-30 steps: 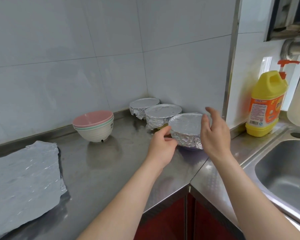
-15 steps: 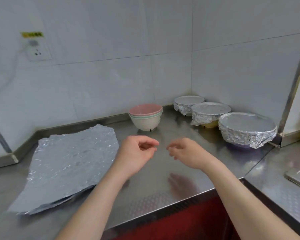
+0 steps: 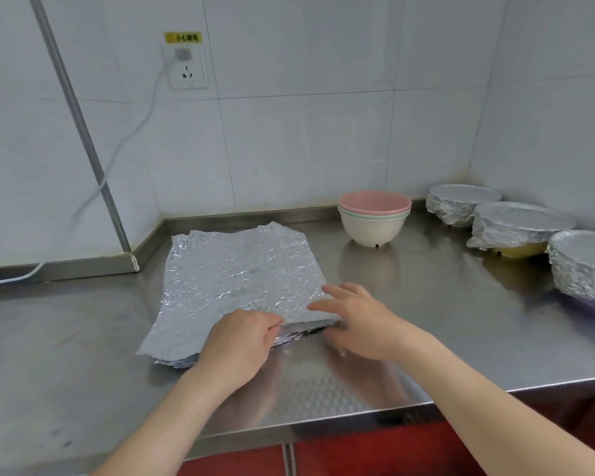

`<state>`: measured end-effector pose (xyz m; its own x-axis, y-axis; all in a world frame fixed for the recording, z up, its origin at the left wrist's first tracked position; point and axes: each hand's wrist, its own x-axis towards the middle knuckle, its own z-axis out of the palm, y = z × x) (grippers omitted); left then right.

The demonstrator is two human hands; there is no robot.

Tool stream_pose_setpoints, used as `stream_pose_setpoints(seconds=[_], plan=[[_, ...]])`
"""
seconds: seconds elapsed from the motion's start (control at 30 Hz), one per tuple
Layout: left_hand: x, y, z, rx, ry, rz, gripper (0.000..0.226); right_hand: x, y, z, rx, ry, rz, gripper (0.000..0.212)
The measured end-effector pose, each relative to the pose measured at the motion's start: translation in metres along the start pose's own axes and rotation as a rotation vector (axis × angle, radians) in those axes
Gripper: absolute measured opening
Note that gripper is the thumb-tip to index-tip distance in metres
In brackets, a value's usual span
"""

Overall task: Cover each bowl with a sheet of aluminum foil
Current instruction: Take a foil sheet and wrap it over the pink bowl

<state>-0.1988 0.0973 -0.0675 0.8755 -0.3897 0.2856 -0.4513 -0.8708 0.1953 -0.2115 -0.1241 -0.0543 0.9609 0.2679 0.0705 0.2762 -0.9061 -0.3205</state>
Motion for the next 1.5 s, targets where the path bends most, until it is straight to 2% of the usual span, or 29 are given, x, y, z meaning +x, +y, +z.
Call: stream_pose_setpoints(seconds=[0.07,0.2,0.33,0.37,0.47,0.5,0.53,0.6,0.67,0.77,0.83,0.87,0.93,1.0,1.17,1.3,1.5], plan=[[0.0,0.0,-0.002,0.022,0.079,0.011,0.031,0.003,0.0,-0.001,0.035,0.073,-0.042,0.042],[-0.006,0.005,-0.011,-0.027,0.372,0.163,0.012,0.011,0.008,-0.015,0.129,0.319,-0.136,0.025],[-0.019,0.02,-0.025,-0.101,0.548,0.472,0.023,0.015,0.03,-0.033,0.212,0.415,-0.025,0.037],[-0.023,0.024,-0.026,-0.099,0.549,0.535,0.023,0.015,0.03,-0.038,0.358,0.433,0.063,0.037],[-0.033,0.035,-0.016,-0.085,0.455,0.651,0.023,0.009,0.028,-0.057,1.137,0.462,0.403,0.032],[-0.037,0.039,-0.011,-0.093,0.4,0.676,0.026,0.006,0.035,-0.059,1.281,0.458,0.472,0.028],[-0.04,0.041,-0.007,-0.105,0.336,0.695,0.03,0.002,0.039,-0.062,1.338,0.441,0.518,0.021],[-0.045,0.049,-0.002,-0.141,0.177,0.723,0.039,-0.005,0.048,-0.059,1.273,0.392,0.54,0.016],[-0.049,0.066,-0.005,-0.187,-0.033,0.681,0.045,-0.012,0.057,-0.054,1.14,0.358,0.555,0.013],[-0.051,0.084,-0.017,-0.238,-0.44,0.526,0.054,-0.015,0.067,-0.05,0.931,0.323,0.594,0.039],[-0.044,0.086,-0.029,-0.308,-0.586,0.431,0.059,-0.019,0.074,-0.051,0.867,0.279,0.577,0.044],[-0.037,0.083,-0.035,-0.394,-0.58,0.369,0.058,-0.022,0.079,-0.052,0.876,0.241,0.566,0.043],[-0.014,0.067,-0.043,-0.56,-0.431,0.219,0.042,-0.03,0.086,-0.054,0.929,0.148,0.543,0.037],[0.014,0.041,-0.043,-0.551,-0.252,0.057,0.033,-0.036,0.093,-0.053,0.919,0.06,0.53,0.035],[0.06,0.001,-0.036,-0.37,-0.255,-0.162,0.046,-0.049,0.107,-0.059,0.858,-0.125,0.483,0.034],[0.071,-0.005,-0.019,-0.199,-0.32,-0.253,0.052,-0.043,0.117,-0.059,0.835,-0.079,0.571,0.022],[0.067,-0.013,-0.009,-0.165,-0.213,-0.357,0.057,-0.017,0.115,-0.058,0.501,0.006,0.597,0.033]])
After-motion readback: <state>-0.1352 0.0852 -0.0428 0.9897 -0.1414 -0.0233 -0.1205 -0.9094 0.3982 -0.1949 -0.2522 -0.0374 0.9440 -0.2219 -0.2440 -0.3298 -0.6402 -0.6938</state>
